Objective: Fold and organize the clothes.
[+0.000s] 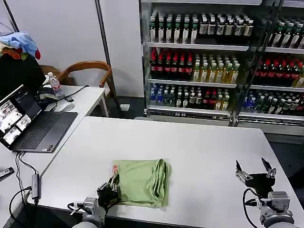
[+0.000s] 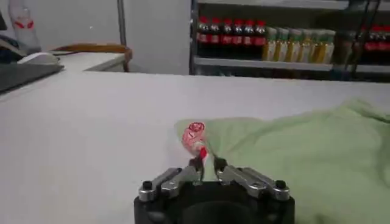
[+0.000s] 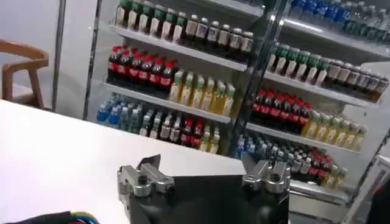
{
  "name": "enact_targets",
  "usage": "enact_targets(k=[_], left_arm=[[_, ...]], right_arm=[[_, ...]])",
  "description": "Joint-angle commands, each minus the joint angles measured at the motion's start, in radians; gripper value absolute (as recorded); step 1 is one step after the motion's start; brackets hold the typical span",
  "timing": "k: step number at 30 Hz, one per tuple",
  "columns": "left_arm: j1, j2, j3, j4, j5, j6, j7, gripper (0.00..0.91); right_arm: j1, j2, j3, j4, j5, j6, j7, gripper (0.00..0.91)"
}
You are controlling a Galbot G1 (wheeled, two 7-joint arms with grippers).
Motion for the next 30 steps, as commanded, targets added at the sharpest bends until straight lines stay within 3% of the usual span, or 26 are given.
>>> enact_targets(k=[1, 6, 12, 17, 18, 21, 25, 27, 30], left_arm=[[0.017, 0.135, -0.138, -0.112, 0.058, 0.010, 0.038, 0.040], [0.103, 0.221, -0.315, -0.123, 0.025, 0.013, 0.066, 0.040], [0.223, 0.332, -0.638, -0.060, -0.019, 0.038, 0.194, 0.040], [0.287, 0.420, -0.874, -0.078, -0.170, 0.125, 0.247, 0.040], [0.290, 0.440, -0.927, -0.100, -0.234, 0.181, 0.244, 0.040], [0.283, 0.466, -0.973, -0.199, -0.362, 0.257, 0.203, 0.040], [0.228, 0.376, -0.764, -0.426, -0.373, 0.285, 0.084, 0.040], [0.220, 0.251, -0.576, -0.536, -0.268, 0.285, 0.055, 0.040], [0.200, 0.080, -0.122, -0.592, -0.001, 0.252, 0.034, 0.040]], right_arm=[[-0.004, 0.007, -0.028, 0.010, -0.008, 0.002, -0.001, 0.907], [0.014, 0.008, -0.049, 0.007, -0.009, 0.005, -0.001, 0.907], [0.042, 0.012, -0.072, 0.006, -0.008, 0.005, -0.001, 0.907], [0.074, 0.010, -0.093, -0.001, -0.006, 0.006, -0.001, 0.907], [0.085, 0.009, -0.098, -0.004, -0.006, 0.006, -0.001, 0.907], [0.107, 0.008, -0.104, -0.016, -0.001, 0.007, -0.001, 0.907], [0.104, 0.009, -0.102, -0.032, -0.002, 0.014, -0.001, 0.907], [0.056, 0.012, -0.079, -0.018, -0.006, 0.027, -0.001, 0.907], [0.015, 0.018, -0.039, -0.011, -0.010, 0.036, 0.001, 0.907]])
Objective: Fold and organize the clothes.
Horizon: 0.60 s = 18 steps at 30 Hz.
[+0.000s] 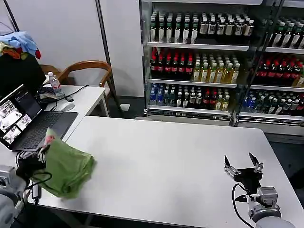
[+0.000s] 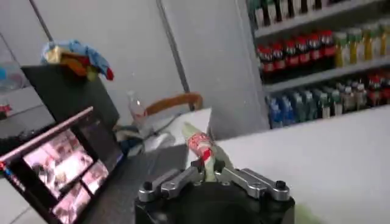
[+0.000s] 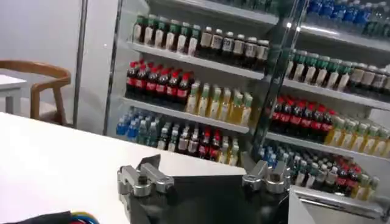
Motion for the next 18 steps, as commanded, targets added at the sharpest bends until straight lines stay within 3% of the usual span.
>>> enact_targets(k=[1, 3, 7, 11, 18], left_arm=[[-0.019, -0.314, 0.726, -0.351, 0.323, 0.058, -0.102, 0.040], [-0.040, -0.392, 0.948, -0.274, 0.429, 0.020, -0.097, 0.040], [-0.130, -0.501, 1.154, -0.132, 0.511, -0.016, -0.106, 0.040], [-0.296, -0.573, 1.141, -0.062, 0.437, -0.007, -0.114, 0.050], [-0.472, -0.586, 1.070, 0.040, 0.305, 0.010, -0.165, 0.040]], right_arm=[[-0.067, 0.006, 0.057, 0.002, -0.010, 0.017, 0.000, 0.907], [-0.089, 0.003, 0.088, -0.004, -0.010, 0.016, 0.000, 0.907], [-0.151, 0.008, 0.160, 0.011, -0.007, 0.021, 0.000, 0.907], [-0.160, 0.009, 0.176, 0.007, -0.007, 0.011, 0.000, 0.907], [-0.153, 0.009, 0.187, -0.008, -0.006, 0.003, -0.001, 0.907]])
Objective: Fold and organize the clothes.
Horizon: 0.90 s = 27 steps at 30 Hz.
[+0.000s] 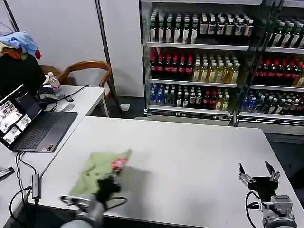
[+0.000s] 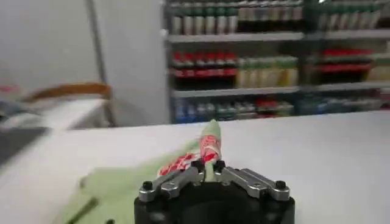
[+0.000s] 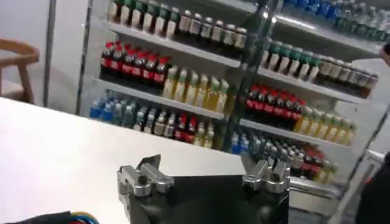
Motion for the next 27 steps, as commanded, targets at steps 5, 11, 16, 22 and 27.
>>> enact_targets(k=[5, 11, 16, 22, 27], left_arm=[[-0.332, -0.202, 0.320, 0.201, -0.014, 0.001, -0.112, 0.050], [-0.342, -0.224, 0.346, 0.232, -0.003, -0.003, -0.121, 0.050], [-0.306, -0.218, 0.390, 0.200, -0.012, -0.006, -0.123, 0.050], [-0.291, -0.261, 0.451, 0.222, 0.008, -0.020, -0.105, 0.907], [-0.364, -0.333, 0.395, 0.316, -0.123, -0.053, -0.105, 0.907]], right_arm=[[-0.018, -0.005, 0.064, -0.020, 0.001, -0.009, -0.002, 0.907], [0.005, -0.013, 0.060, -0.030, 0.005, -0.017, -0.003, 0.907], [0.023, -0.030, 0.069, -0.041, 0.017, -0.020, -0.005, 0.907], [0.051, -0.040, 0.071, -0.057, 0.029, -0.022, -0.007, 0.907], [0.070, -0.056, 0.056, -0.057, 0.035, -0.023, -0.015, 0.907]])
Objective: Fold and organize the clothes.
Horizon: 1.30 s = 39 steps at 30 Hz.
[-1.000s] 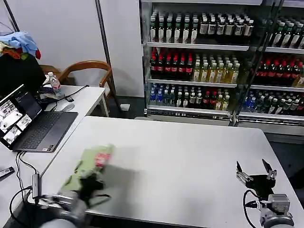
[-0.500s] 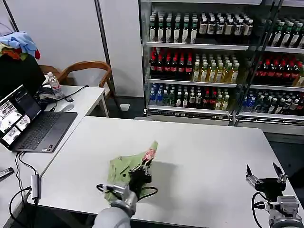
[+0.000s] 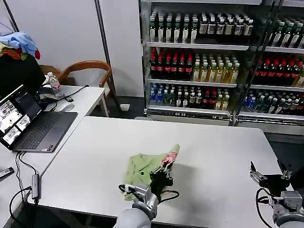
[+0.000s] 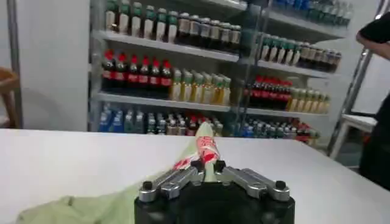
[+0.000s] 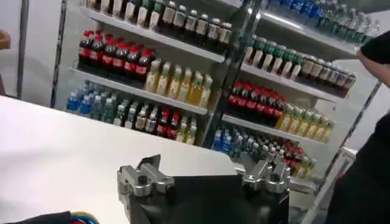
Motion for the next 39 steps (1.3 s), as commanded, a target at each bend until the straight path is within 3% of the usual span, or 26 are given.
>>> enact_targets(k=[1, 8, 13, 17, 18, 20, 23, 25, 28, 31, 39], left_arm=[[-0.084, -0.117, 0.021, 0.118, -0.149, -0.042, 0.000, 0.907], [-0.014, -0.111, -0.021, 0.004, -0.213, -0.099, 0.120, 0.907], [0.038, -0.046, -0.084, -0.077, -0.152, -0.130, 0.161, 0.907], [0.067, 0.090, -0.293, -0.101, -0.018, -0.220, 0.220, 0.907], [0.079, 0.121, -0.340, -0.089, 0.010, -0.249, 0.235, 0.907], [0.120, 0.209, -0.505, -0.015, 0.125, -0.363, 0.310, 0.907], [0.182, 0.271, -0.661, 0.083, 0.212, -0.453, 0.352, 0.907], [0.195, 0.283, -0.695, 0.101, 0.185, -0.454, 0.346, 0.907], [0.204, 0.274, -0.708, 0.101, 0.169, -0.454, 0.345, 0.907], [0.212, 0.245, -0.688, 0.112, 0.193, -0.469, 0.346, 0.907], [0.210, 0.253, -0.692, 0.119, 0.189, -0.448, 0.346, 0.907]], right_arm=[[0.037, -0.020, -0.011, -0.013, 0.011, -0.001, -0.008, 0.907], [0.105, -0.037, -0.071, -0.040, 0.009, -0.002, -0.026, 0.907], [0.179, -0.035, -0.141, -0.067, -0.010, 0.000, -0.027, 0.907], [0.222, -0.023, -0.205, -0.078, -0.039, 0.011, -0.011, 0.907], [0.231, -0.017, -0.216, -0.080, -0.047, 0.043, 0.002, 0.907], [0.282, 0.009, -0.262, -0.104, -0.072, 0.068, 0.023, 0.907], [0.326, 0.037, -0.289, -0.149, -0.148, 0.098, -0.003, 0.907], [0.339, 0.038, -0.311, -0.164, -0.145, 0.124, -0.015, 0.907], [0.364, 0.032, -0.329, -0.213, -0.136, 0.172, -0.087, 0.907], [0.418, 0.042, -0.359, -0.291, -0.129, 0.210, -0.067, 0.907], [0.391, 0.043, -0.361, -0.265, -0.150, 0.209, -0.055, 0.907]])
